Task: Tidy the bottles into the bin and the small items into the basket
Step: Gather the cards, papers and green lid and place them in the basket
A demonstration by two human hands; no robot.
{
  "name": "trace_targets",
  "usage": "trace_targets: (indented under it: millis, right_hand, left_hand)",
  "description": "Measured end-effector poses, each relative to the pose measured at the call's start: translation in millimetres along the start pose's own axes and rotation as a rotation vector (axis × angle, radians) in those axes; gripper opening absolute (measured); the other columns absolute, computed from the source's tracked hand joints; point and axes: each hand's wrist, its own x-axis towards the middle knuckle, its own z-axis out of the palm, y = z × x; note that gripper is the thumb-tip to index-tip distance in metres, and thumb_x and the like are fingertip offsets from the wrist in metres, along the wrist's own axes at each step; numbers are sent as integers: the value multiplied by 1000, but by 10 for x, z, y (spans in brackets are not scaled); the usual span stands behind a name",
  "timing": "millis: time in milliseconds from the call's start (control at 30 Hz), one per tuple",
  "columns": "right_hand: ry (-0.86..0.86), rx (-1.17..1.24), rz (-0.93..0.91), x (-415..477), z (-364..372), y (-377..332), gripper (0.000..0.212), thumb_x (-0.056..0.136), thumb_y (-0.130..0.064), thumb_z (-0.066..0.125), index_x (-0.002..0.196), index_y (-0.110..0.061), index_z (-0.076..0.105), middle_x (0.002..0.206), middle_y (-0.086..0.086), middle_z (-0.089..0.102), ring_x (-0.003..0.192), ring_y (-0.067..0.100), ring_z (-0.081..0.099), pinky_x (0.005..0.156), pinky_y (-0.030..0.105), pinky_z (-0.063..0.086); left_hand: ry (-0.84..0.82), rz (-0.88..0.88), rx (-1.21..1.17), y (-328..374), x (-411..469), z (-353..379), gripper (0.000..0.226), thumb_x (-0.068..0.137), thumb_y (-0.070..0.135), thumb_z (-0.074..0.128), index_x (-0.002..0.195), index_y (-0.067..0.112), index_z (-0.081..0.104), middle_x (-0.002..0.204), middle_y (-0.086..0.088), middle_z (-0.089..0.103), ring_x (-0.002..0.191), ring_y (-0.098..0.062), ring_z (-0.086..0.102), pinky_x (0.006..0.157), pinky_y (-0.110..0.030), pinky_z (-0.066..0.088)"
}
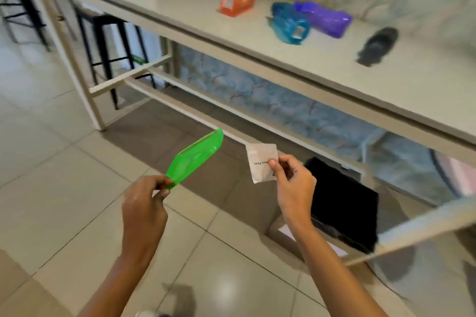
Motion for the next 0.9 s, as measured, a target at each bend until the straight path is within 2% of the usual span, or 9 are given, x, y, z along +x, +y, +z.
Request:
trace_targets:
  millis: [33,100,200,333,467,633,733,833,900]
  right_hand:
    - [37,-5,-2,-56,-284,39,6,90,-22,65,89,-25,70,81,-14,70,77,-2,62,65,10,47]
    - [112,-30,-2,-181,-828,106,6,90,-22,65,90,-21,70,82,-12,70,78,2,63,66,15,48]
    - [230,-52,21,-375,-1550,200,6,91,-22,64,89,-26,68,84,-14,69,82,1,64,64,14,49]
    - [388,-97,39,-597,-2393,332,8,90,-24,64,90,-31,67,82,-23,66,83,-7,61,63,10,49]
    - [559,-100,68,-746,-3028,482,7,88,-21,67,90,-27,70,80,-24,67,80,-8,62,64,4,46]
    - [764,-161,170,-829,-3763,761,7,89,-25,65,91,-32,65,84,-23,65,83,-10,61,64,6,47]
    - [879,-207,230,-837,-4122,990,4,89,-26,65,92,-27,66,84,-18,66,82,-9,62,59,6,47]
    - [1000,-268,251,-792,-4468,1195,10,89,-21,65,95,-15,70,87,-7,69,79,-2,63,61,2,45]
    - [1082,-301,266,-720,-4718,1298,9,89,-19,65,94,-14,71,85,-5,71,76,-2,64,63,1,44]
  left_hand:
    - [-4,39,-39,216,-72,86,29,71,-20,65,88,4,65,84,-3,65,75,-15,57,77,-7,38]
    - [-9,100,-105,636,-236,253,27,73,-19,63,88,2,64,85,-4,64,76,-6,52,72,-1,35]
    - [-44,178,-176,1184,-496,494,26,74,-17,62,88,5,63,85,-4,64,76,0,47,68,-9,33]
    - [-141,235,-289,1862,-843,827,29,73,-17,62,89,9,61,84,-3,63,76,-15,58,69,-15,39]
    - [-267,292,-379,2455,-1070,1157,34,71,-21,61,84,10,61,81,-2,60,73,-19,58,66,-21,42]
    - [-430,394,-512,3230,-1206,1680,37,71,-22,59,82,14,60,81,3,60,73,-11,57,68,-1,39]
    - [-538,425,-585,3583,-1276,2064,38,71,-19,59,80,18,59,79,6,61,76,-9,60,66,-9,43]
    - [-649,491,-631,3937,-1353,2494,39,69,-19,61,77,19,59,77,8,60,76,-6,59,69,-24,47]
    - [-717,565,-666,4193,-1432,2765,40,67,-19,62,76,20,58,76,9,58,75,-3,55,68,-23,46]
